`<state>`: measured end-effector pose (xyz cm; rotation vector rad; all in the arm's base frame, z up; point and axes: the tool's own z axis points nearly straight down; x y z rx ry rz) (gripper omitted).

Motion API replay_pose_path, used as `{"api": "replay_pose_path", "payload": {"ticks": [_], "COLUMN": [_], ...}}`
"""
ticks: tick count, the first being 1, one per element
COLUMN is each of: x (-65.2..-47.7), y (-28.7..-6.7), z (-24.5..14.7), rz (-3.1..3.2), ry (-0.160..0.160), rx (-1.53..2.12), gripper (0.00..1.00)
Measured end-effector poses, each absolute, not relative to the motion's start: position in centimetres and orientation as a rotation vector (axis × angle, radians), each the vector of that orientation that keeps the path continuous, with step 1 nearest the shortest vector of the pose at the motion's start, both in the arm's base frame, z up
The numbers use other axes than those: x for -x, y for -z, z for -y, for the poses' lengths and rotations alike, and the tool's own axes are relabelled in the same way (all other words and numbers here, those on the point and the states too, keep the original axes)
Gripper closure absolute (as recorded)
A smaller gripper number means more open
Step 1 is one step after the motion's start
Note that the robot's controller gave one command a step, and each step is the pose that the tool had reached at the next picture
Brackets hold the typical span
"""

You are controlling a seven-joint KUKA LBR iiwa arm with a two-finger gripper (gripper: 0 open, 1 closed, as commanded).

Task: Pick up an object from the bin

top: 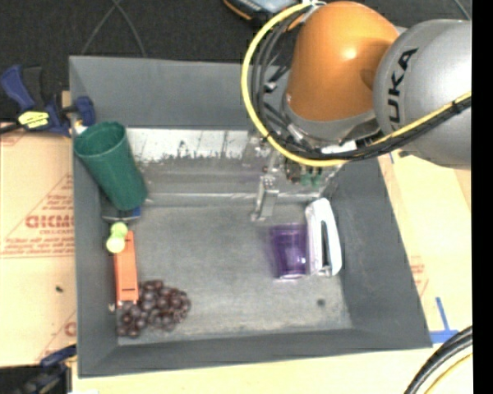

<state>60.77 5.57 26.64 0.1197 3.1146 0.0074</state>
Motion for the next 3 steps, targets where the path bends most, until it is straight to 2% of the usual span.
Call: {"api": "replay_pose_path", "payload": {"ticks": [1, 2, 3], "x": [-60.9, -60.5, -59.6], "y": [-19.5, -19.9, -16.8], "z": [-3.8, -3.6, -6.5], "rz": [-3.119, -3.116, -3.040], "ry": [-0.003, -0.006, 0.001], "rx": [0.213, 0.193, 0.711], "gripper": [0.00, 0.00, 0.00]}}
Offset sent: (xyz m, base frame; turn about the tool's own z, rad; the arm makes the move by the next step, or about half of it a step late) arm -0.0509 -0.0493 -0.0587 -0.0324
